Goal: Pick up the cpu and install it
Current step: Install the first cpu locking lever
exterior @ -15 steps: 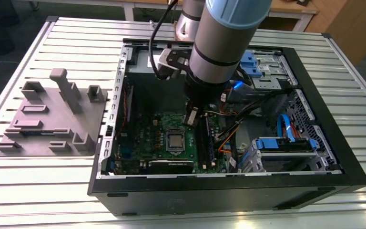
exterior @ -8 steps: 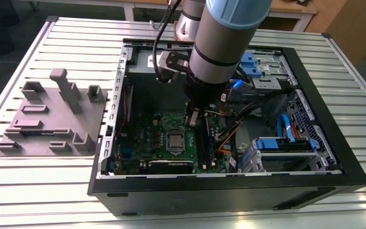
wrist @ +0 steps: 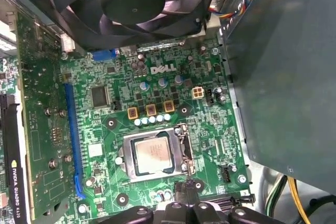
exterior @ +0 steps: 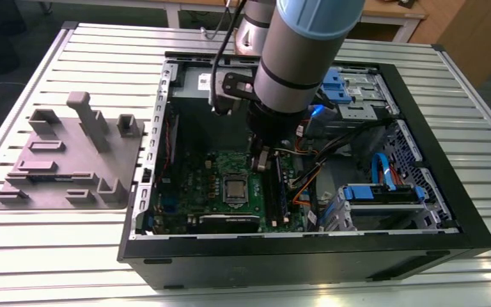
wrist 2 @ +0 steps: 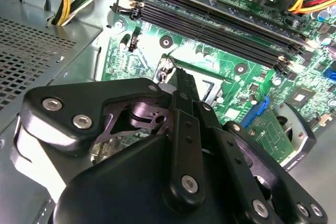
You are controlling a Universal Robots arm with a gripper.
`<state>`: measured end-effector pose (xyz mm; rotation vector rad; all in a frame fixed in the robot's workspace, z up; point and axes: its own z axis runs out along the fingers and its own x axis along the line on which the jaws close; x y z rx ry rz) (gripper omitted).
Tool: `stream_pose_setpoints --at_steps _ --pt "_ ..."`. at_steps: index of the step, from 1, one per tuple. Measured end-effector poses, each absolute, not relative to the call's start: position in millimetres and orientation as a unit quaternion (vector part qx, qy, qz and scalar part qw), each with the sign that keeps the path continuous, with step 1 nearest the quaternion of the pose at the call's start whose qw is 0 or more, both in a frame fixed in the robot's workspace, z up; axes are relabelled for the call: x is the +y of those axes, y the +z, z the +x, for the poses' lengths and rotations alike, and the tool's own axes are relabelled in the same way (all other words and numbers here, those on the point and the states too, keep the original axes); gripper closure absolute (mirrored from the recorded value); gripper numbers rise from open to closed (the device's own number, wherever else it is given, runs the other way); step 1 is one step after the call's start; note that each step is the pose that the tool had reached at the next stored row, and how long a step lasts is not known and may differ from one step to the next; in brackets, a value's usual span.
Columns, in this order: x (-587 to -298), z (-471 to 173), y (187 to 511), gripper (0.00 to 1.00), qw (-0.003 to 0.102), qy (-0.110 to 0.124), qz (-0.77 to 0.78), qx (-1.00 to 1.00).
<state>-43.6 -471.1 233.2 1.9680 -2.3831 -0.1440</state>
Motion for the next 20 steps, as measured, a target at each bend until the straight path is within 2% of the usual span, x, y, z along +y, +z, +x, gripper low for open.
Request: stream_pose_setpoints --at_steps 20 --pt "-477.8 -43.0 230.2 0.90 0.025 -0.046 0.654 -0.755"
